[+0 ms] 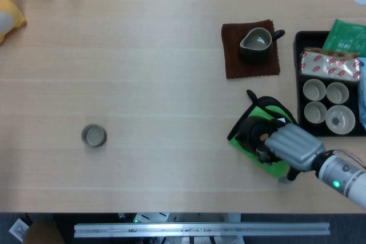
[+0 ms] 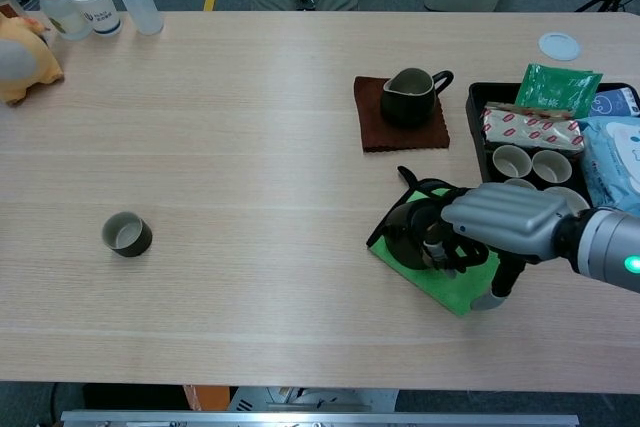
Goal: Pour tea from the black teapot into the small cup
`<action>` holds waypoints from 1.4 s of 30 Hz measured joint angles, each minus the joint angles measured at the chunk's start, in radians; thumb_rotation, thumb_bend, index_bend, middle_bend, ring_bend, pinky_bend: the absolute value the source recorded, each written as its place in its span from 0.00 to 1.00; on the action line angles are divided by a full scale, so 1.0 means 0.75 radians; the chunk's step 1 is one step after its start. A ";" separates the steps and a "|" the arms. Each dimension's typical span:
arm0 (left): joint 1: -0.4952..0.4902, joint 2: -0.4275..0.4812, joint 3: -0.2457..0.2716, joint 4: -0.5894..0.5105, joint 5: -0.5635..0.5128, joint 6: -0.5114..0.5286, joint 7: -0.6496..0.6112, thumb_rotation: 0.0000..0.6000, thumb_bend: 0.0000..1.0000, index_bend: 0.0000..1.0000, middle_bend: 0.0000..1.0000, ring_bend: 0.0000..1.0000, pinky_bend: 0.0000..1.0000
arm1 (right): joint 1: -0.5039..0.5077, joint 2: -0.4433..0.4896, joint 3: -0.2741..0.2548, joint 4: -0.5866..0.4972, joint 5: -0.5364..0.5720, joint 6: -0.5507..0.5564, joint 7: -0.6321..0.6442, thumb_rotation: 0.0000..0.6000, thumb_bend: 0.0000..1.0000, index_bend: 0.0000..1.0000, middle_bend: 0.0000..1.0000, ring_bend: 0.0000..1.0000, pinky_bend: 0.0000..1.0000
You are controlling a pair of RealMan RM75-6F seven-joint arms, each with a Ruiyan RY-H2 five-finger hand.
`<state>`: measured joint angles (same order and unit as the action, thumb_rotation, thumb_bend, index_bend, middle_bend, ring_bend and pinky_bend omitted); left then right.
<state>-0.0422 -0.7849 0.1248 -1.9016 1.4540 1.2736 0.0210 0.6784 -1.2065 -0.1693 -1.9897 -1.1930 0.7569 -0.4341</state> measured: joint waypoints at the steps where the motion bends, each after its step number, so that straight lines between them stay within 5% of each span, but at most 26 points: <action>1: -0.001 0.000 0.000 -0.001 -0.001 -0.002 0.001 1.00 0.28 0.23 0.27 0.28 0.21 | -0.001 0.002 0.000 0.000 -0.004 0.001 0.005 1.00 0.00 0.62 0.63 0.57 0.00; 37: -0.032 -0.008 -0.007 -0.026 -0.041 -0.056 0.049 1.00 0.28 0.23 0.27 0.28 0.21 | -0.020 0.028 0.023 -0.013 -0.123 0.048 0.051 1.00 0.00 0.62 0.63 0.57 0.00; 42: -0.034 -0.006 -0.006 -0.027 -0.046 -0.061 0.051 1.00 0.28 0.23 0.27 0.28 0.21 | -0.015 0.023 0.034 0.004 -0.089 0.032 0.064 1.00 0.00 0.65 0.65 0.64 0.00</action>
<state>-0.0675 -0.7895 0.1201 -1.9217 1.4195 1.2279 0.0596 0.6671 -1.1894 -0.1441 -1.9865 -1.2596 0.7811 -0.3864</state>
